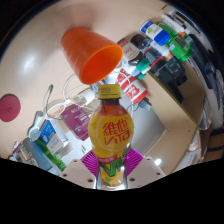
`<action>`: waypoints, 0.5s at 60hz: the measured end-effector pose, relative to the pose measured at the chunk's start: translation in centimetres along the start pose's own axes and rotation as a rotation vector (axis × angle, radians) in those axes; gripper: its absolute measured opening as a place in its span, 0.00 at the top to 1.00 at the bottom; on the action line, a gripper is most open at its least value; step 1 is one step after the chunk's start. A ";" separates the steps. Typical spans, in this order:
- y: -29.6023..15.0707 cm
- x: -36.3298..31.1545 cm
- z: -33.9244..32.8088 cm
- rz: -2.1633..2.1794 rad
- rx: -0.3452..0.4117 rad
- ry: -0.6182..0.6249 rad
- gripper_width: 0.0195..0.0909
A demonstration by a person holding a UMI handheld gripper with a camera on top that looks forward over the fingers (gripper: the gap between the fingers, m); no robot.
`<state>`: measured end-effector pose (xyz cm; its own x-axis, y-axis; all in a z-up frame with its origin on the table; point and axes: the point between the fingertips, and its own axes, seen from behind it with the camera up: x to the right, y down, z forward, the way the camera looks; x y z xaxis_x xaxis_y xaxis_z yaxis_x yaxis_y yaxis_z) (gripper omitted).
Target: Pour water
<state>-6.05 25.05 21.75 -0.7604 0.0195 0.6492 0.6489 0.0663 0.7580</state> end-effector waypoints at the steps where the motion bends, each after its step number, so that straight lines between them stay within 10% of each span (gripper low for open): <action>1: -0.2 0.0 0.0 -0.002 0.004 0.000 0.85; 14: -0.1 0.3 -0.1 0.158 0.023 0.007 0.85; 30: 7.4 -2.8 -3.2 1.736 -0.070 -0.070 0.84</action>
<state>1.01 22.26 25.76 0.7658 0.0548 0.6407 0.6422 -0.1164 -0.7577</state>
